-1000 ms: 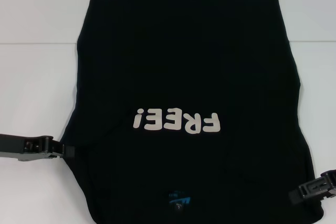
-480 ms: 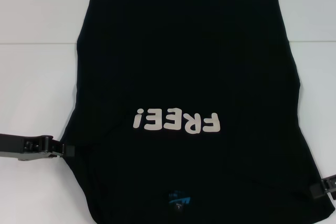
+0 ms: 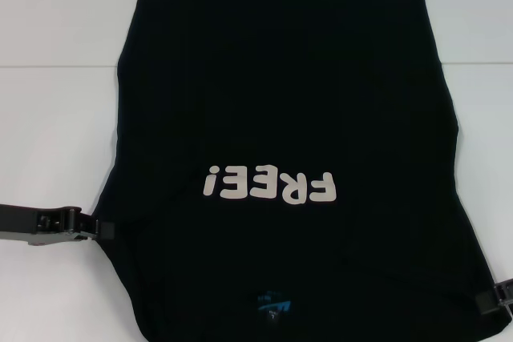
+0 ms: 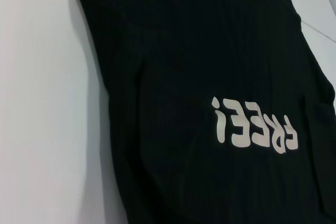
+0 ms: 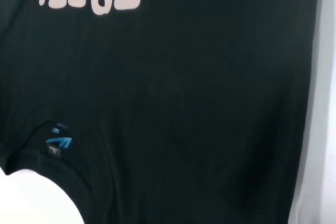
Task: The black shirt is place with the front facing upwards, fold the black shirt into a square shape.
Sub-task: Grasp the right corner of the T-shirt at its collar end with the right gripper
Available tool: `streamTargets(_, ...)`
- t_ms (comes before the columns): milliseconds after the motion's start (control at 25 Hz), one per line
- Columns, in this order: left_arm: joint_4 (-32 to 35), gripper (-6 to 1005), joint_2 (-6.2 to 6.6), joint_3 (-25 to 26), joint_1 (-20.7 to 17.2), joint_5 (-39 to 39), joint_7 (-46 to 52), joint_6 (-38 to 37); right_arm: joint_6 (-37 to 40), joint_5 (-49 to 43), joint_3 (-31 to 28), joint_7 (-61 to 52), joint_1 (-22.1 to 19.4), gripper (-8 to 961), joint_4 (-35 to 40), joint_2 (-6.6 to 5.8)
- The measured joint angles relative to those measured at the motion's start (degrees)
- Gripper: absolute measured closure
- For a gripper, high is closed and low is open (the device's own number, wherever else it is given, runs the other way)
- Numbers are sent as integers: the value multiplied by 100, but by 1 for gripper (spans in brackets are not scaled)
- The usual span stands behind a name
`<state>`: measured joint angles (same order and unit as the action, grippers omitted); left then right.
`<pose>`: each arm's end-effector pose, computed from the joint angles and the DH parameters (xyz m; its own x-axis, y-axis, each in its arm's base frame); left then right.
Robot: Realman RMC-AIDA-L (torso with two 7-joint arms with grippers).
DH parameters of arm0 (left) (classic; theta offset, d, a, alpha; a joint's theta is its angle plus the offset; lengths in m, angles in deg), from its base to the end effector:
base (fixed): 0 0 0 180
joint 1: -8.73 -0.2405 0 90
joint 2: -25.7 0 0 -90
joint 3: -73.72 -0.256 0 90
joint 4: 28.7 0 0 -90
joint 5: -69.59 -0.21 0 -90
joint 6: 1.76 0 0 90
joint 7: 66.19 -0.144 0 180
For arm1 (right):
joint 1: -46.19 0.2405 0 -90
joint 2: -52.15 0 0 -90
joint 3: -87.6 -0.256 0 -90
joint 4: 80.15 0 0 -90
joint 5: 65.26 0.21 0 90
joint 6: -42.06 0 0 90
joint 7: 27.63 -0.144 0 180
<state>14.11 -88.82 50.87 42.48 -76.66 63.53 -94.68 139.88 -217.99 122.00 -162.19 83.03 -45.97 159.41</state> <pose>-0.3211 0.3265 0.0525 0.2020 0.9336 0.2961 0.9790 -0.2004 -0.0361 0.3291 0.3154 0.0630 0.1743 -0.9842 0.0304 -0.9772 -0.1767 -0.1180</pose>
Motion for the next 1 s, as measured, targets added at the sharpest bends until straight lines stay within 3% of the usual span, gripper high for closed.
streamTargets(1000,0,966,2,1,-1,-1,0,0,-72,-21,169,-9,82,113,-8,190)
